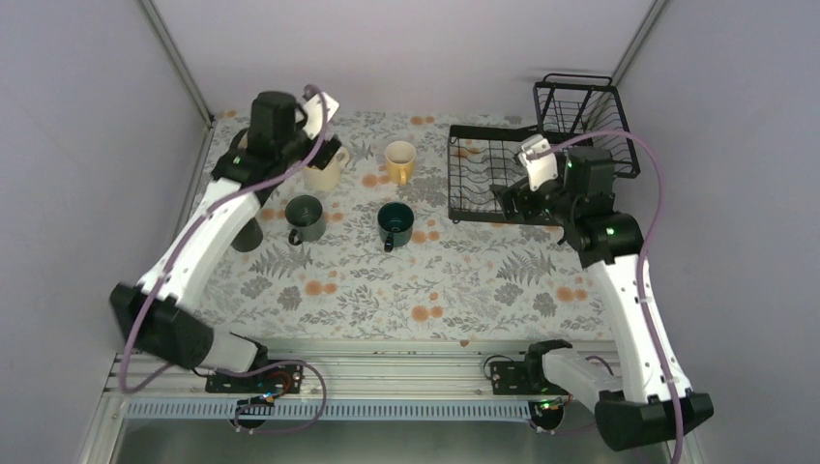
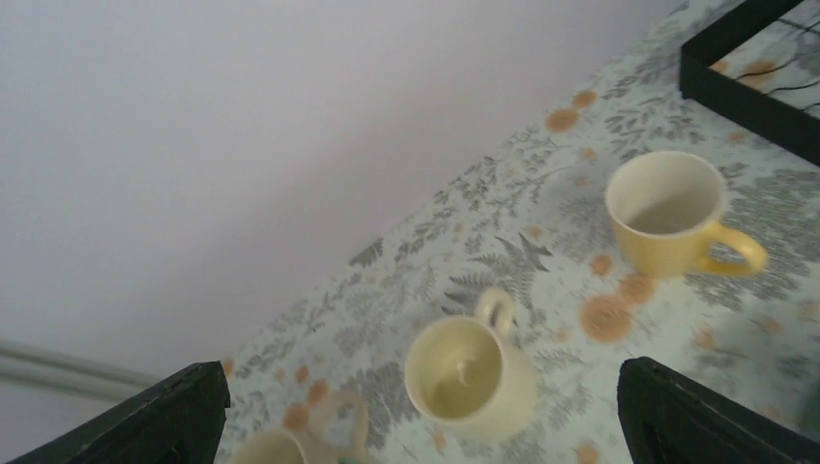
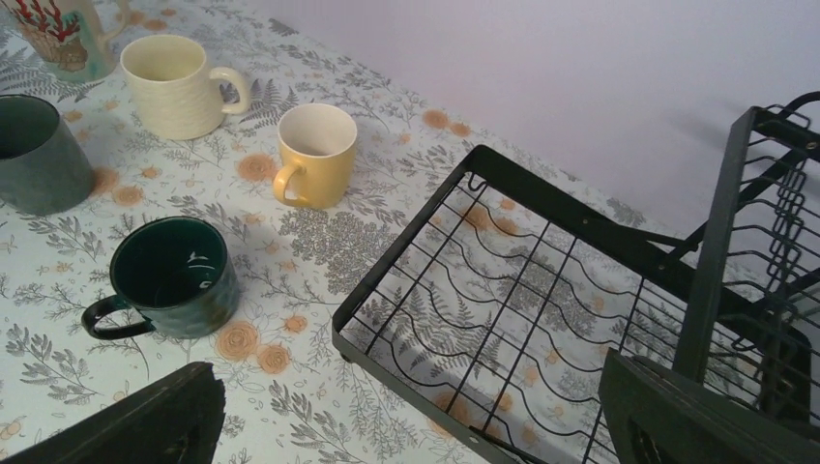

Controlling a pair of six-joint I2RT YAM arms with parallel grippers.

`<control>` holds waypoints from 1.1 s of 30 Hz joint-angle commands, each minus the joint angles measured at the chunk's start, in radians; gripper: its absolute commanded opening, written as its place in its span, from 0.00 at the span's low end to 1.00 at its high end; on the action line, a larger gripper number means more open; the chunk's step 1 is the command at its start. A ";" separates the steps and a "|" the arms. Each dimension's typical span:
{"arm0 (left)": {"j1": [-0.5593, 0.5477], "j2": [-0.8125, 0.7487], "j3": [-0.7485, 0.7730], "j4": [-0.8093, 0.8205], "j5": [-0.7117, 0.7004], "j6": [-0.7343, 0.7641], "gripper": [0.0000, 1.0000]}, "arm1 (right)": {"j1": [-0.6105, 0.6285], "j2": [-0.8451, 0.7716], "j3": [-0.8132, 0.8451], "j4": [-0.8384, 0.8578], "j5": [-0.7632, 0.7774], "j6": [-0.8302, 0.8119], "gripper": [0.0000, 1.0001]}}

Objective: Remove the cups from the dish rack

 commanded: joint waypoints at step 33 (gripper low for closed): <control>0.036 -0.642 -0.791 0.419 0.009 -0.110 1.00 | -0.054 -0.368 -0.429 0.195 -0.085 -0.058 1.00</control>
